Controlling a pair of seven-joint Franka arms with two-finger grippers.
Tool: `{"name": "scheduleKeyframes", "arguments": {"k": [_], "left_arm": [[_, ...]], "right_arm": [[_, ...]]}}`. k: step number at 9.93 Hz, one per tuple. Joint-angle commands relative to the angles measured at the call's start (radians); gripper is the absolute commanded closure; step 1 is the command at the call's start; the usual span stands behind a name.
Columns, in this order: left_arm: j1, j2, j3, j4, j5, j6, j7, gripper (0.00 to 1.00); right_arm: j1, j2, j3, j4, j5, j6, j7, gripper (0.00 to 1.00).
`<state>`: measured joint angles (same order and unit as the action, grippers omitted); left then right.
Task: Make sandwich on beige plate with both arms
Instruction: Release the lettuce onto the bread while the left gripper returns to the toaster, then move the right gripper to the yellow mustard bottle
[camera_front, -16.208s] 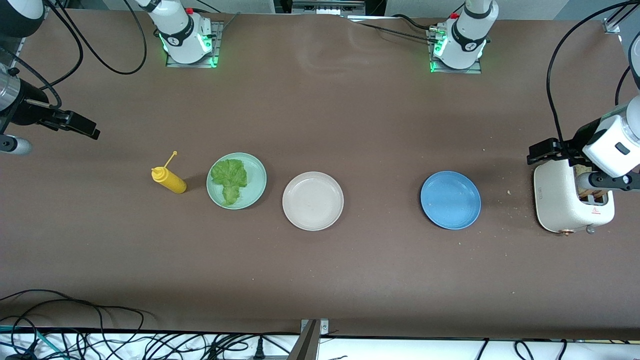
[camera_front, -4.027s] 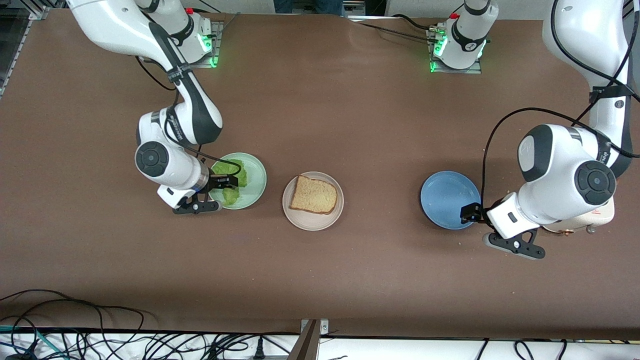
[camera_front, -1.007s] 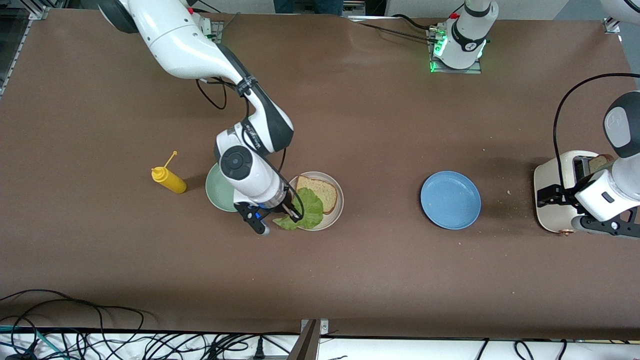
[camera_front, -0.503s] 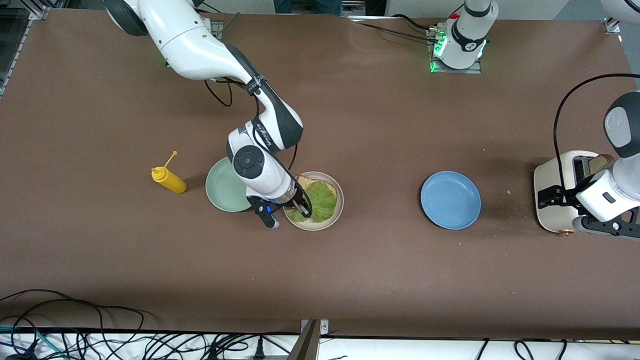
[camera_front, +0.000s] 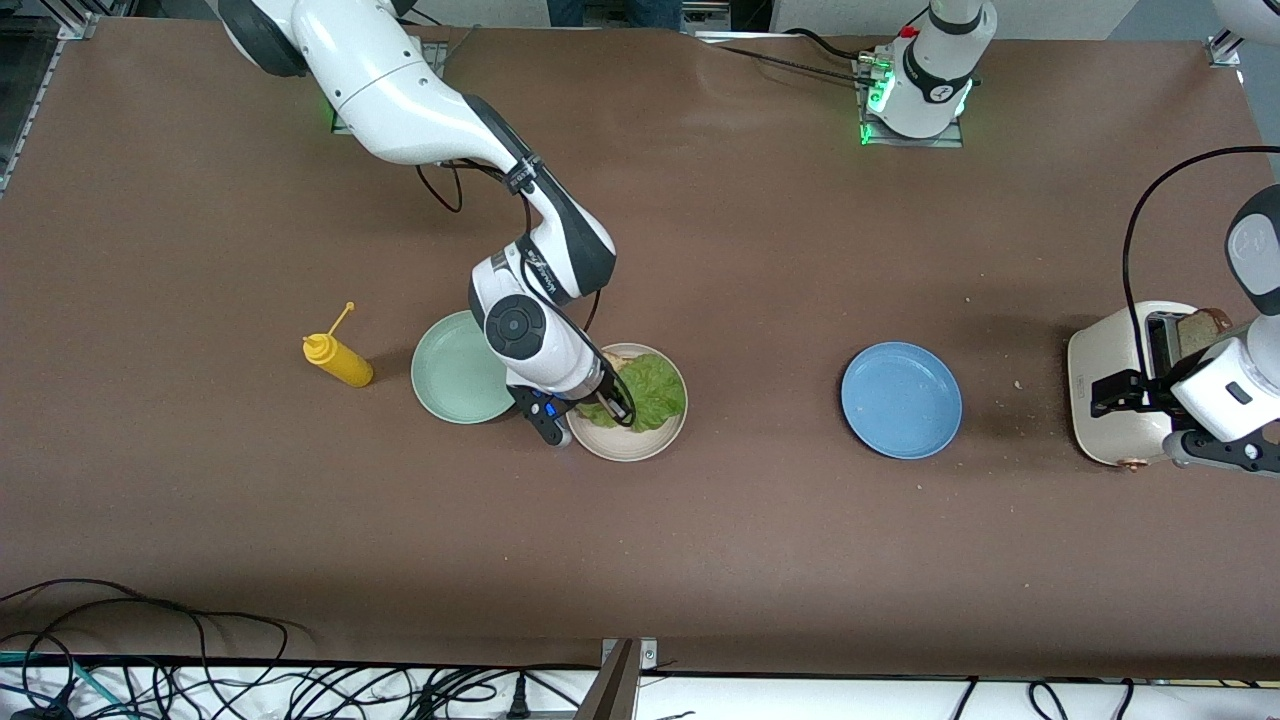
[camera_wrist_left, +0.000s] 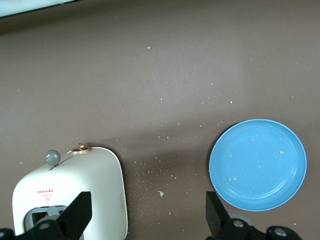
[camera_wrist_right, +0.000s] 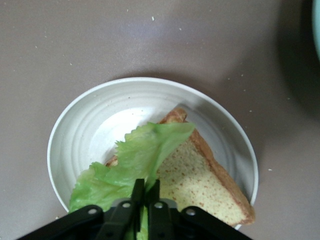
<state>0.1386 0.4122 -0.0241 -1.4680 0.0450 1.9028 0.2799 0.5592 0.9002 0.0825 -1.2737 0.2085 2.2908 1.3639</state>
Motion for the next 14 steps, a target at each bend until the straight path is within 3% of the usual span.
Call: {"name": "scheduleKeyframes", "arguments": {"k": [1,5,9,12,14], "left_arm": [[0.01,-0.009,-0.007,-0.006,-0.027,0.008,0.013,0.0],[0.033,-0.007,-0.003,-0.012,0.041,0.022,0.033,0.0],[0.157,-0.003,-0.002,-0.008,0.052,0.024,0.154,0.0],[0.265,-0.001,-0.003,-0.034,0.072,0.024,0.249,0.0],[0.274,0.0,-0.003,-0.047,0.065,0.024,0.242,0.0]], "right_arm": [[0.008,-0.017,-0.001,-0.006,0.017,-0.033,0.038,0.01],[0.004,-0.096,-0.027,0.001,-0.035,-0.106,0.029,0.0],[-0.011,-0.207,-0.173,-0.007,-0.028,-0.31,-0.073,0.0],[-0.115,-0.28,-0.202,-0.041,-0.023,-0.427,-0.089,0.0],[-0.198,-0.346,-0.204,-0.122,0.023,-0.448,-0.171,0.0]]}}
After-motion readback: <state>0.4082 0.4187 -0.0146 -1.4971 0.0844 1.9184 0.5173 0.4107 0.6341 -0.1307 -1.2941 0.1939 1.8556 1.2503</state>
